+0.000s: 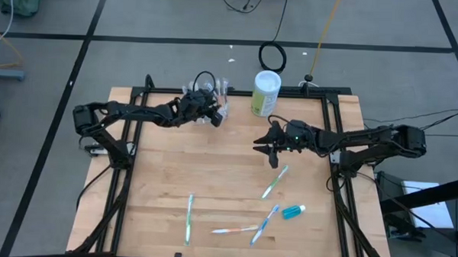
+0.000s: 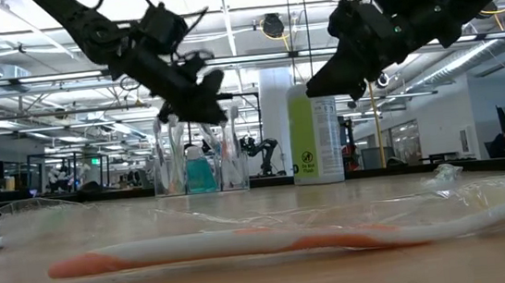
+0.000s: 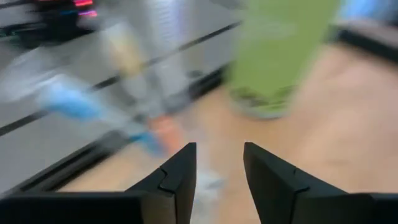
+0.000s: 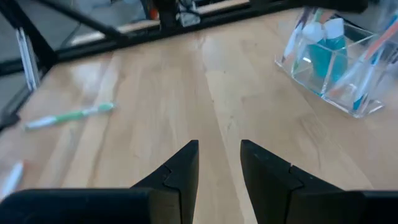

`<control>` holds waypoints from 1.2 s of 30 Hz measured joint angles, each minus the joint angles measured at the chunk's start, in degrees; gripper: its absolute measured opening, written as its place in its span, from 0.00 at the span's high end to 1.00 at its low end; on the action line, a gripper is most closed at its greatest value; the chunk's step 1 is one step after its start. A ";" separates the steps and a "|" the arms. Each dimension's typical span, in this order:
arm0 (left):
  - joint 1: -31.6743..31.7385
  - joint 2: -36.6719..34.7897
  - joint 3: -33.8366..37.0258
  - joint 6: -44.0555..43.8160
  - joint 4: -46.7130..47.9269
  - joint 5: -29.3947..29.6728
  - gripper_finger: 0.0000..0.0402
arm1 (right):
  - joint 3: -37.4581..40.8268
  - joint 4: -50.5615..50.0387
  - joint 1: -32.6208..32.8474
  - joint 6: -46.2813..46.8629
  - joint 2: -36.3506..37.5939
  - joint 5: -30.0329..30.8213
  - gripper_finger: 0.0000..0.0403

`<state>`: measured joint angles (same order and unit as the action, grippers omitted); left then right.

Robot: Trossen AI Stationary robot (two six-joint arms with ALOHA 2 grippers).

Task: Pick & Place toothbrushing station
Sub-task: Put the left green toothbrush into the transparent organizer

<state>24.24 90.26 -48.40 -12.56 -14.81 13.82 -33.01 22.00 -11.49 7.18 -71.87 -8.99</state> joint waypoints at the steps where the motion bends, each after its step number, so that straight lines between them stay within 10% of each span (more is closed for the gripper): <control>1: -0.73 -0.84 0.00 -0.01 -0.44 -2.91 0.65 | 0.00 0.42 0.00 -1.25 -0.53 0.00 0.72; 10: -11.81 -4.52 -0.02 -2.85 -0.30 -22.58 0.65 | 0.02 7.35 -0.02 -3.32 -2.12 -0.04 0.72; 24: -34.44 -3.98 -0.02 -13.56 1.94 -18.86 0.65 | 0.02 8.15 -0.02 -0.20 -2.11 -0.04 0.72; 36: -45.63 -3.98 -0.02 -48.15 38.22 -18.68 0.65 | 0.02 7.74 0.73 2.64 -2.11 -0.04 0.72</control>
<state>-21.39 86.28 -48.42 -60.71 23.42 -4.86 -32.99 29.74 -10.76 9.82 -73.97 -9.03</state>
